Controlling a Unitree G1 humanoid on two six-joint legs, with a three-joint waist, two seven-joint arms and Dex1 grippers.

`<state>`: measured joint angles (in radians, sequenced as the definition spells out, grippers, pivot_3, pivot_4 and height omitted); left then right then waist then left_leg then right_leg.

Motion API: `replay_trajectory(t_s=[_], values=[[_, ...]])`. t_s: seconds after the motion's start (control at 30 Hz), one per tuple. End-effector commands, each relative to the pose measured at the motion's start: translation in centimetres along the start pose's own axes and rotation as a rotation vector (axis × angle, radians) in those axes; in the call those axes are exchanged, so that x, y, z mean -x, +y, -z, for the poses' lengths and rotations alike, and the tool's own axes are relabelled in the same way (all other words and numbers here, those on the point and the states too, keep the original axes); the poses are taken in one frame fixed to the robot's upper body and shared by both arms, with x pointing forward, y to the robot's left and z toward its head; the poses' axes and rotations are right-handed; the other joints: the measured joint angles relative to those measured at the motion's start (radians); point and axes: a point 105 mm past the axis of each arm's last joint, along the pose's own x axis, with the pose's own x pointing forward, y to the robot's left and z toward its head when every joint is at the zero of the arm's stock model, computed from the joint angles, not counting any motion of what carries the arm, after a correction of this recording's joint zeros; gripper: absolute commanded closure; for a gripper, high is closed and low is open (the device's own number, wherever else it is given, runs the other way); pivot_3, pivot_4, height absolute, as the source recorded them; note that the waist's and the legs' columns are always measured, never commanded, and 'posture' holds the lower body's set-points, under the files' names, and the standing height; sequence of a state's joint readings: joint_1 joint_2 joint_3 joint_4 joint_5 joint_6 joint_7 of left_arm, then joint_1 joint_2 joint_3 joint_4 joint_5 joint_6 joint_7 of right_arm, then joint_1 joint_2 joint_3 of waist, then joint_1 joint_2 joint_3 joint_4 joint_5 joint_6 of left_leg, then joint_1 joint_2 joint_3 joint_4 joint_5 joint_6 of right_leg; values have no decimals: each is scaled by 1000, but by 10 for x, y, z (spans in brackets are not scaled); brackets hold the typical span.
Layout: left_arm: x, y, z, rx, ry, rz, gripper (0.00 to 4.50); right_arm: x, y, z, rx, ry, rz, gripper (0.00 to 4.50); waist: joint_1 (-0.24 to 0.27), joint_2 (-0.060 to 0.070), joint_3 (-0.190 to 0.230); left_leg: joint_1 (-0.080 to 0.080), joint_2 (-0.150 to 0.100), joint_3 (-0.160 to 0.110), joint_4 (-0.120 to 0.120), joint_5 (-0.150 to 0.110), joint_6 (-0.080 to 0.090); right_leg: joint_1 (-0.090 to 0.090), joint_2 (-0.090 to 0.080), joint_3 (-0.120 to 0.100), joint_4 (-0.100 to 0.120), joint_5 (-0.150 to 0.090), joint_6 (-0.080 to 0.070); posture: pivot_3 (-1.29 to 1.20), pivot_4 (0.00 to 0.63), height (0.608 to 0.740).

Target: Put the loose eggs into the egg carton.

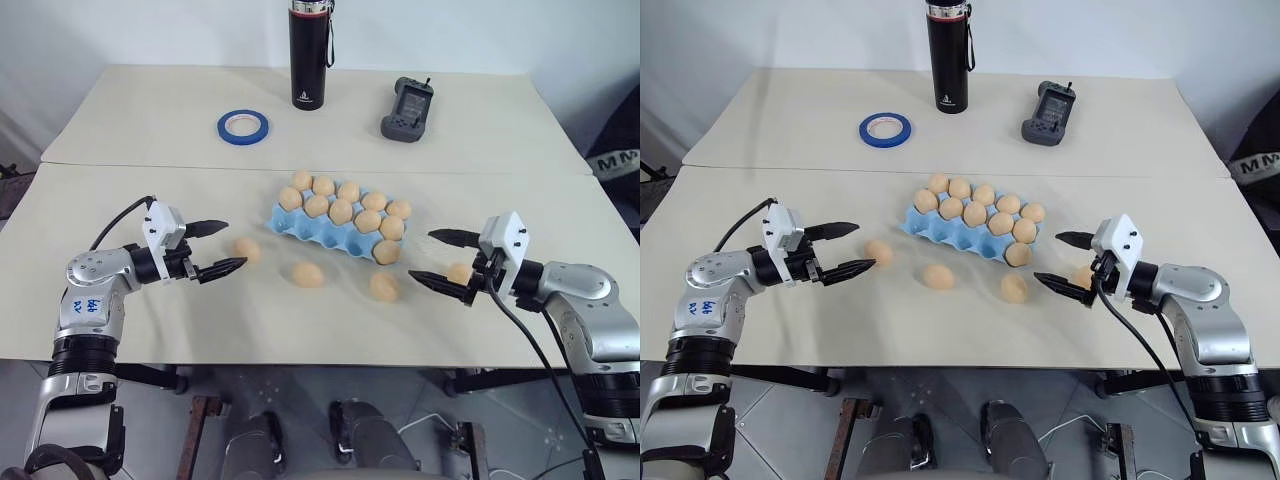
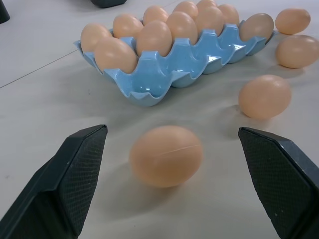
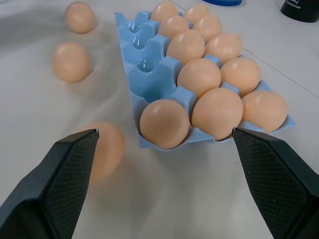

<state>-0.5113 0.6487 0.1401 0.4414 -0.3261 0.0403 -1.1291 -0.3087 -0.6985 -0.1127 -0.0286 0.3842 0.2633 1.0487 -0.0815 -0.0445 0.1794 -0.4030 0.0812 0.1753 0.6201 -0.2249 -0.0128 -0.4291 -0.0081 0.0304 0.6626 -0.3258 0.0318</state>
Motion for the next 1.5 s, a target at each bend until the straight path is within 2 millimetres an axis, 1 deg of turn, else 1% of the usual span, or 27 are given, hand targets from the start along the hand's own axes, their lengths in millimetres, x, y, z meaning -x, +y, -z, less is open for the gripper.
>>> replay_trajectory(t_s=[0.03, 0.13, 0.23, 0.37, 0.47, 0.5, 0.57, 0.63, 0.67, 0.77, 0.9, 1.03, 1.17, 1.4, 1.5], values=[[3, 8, -19, -73, -50, -29, 11, 3, -5, -11, 43, -18, 11, 0, 0, 0, 0, 0, 0, 0, 0, 0, 0, 0, 0, 0, 0, 0, 0, 0, 150, 740], [2, 14, -17, -39, -25, -79, 11, 3, -5, -12, 37, -25, 22, 0, 1, 0, 0, 0, 0, 0, 1, 0, 0, 0, 0, 0, 1, 0, 0, 0, 150, 740], [0, 11, -21, -34, -46, -57, 11, 4, -5, -13, 36, -28, 36, 0, 0, 0, 0, 0, 0, 0, 2, 0, 0, 0, 0, 0, 1, 0, 0, 0, 150, 740], [-1, 12, -24, -28, -48, -63, 11, 5, -9, -18, 30, -44, 83, 0, 0, 0, 0, 0, 0, 0, 2, 0, 0, 0, 0, 0, 1, 0, 0, 0, 150, 740], [-3, 10, -27, -42, -58, -36, 11, 11, -15, -25, 12, -66, 169, 0, 1, 0, 0, 0, 0, 0, 2, 0, 0, 0, 0, 0, 1, 0, 0, 0, 150, 740], [-3, 7, -30, -40, -70, -5, 11, 16, -19, -27, 6, -74, 227, 0, 2, 0, 0, 0, 0, 0, 2, 0, 0, 0, 0, 0, 1, 0, 0, 0, 150, 740], [-4, 4, -29, -54, -60, 37, 11, 26, -25, -27, -22, -72, 325, 0, 4, 0, 0, 0, 0, 0, 2, 0, 0, 0, 0, 0, 1, 0, 0, 0, 150, 740], [-4, 0, -30, -55, -71, 77, 11, 34, -24, -25, -44, -53, 393, 0, 6, 0, 0, 0, 0, 0, 2, 0, 0, 0, 0, 0, 1, 0, 0, 0, 150, 740], [-5, -1, -33, -60, -98, 93, 11, 37, -23, -22, -58, -37, 422, 0, 7, 0, 0, 0, 0, 0, 2, 0, 0, 0, 0, 0, 1, 0, 0, 0, 150, 740], [-8, -7, -33, -85, -107, 160, 11, 44, -14, -15, -98, -12, 509, 0, 10, 0, 0, -1, 0, 0, 2, 0, 0, 0, 0, 0, 1, 0, 0, 0, 150, 740], [-14, -14, -33, -104, -120, 250, 11, 45, -6, 13, -178, 45, 614, 0, 5, -1, -1, 0, 0, 0, 2, 0, 0, 1, 0, 0, 1, 0, 0, 0, 150, 740], [-17, -17, -31, -106, -108, 300, 11, 44, -6, 32, -231, 56, 668, 0, -2, -1, -1, 0, 0, 0, 3, 0, 1, 1, 0, 0, 1, 1, 0, 0, 150, 740], [-18, -19, -32, -103, -121, 328, 11, 42, -12, 55, -259, 94, 710, 0, -2, -1, -1, 0, 0, 0, 3, 0, 2, 1, 0, 0, 1, 1, 0, 0, 150, 740], [-10, -19, -27, -99, -110, 321, 11, 33, -12, 68, -294, 108, 685, 0, -3, -1, -1, 0, 0, 0, 2, 1, 2, 1, 0, 0, 2, 1, 0, 0, 150, 740], [-5, -18, -29, -86, -131, 298, 0, 33, -15, 68, -302, 82, 698, 561, -2, -1, -1, 0, 0, 0, 3, 1, 2, 1, 0, 0, 2, 1, 0, 0, 150, 740]])
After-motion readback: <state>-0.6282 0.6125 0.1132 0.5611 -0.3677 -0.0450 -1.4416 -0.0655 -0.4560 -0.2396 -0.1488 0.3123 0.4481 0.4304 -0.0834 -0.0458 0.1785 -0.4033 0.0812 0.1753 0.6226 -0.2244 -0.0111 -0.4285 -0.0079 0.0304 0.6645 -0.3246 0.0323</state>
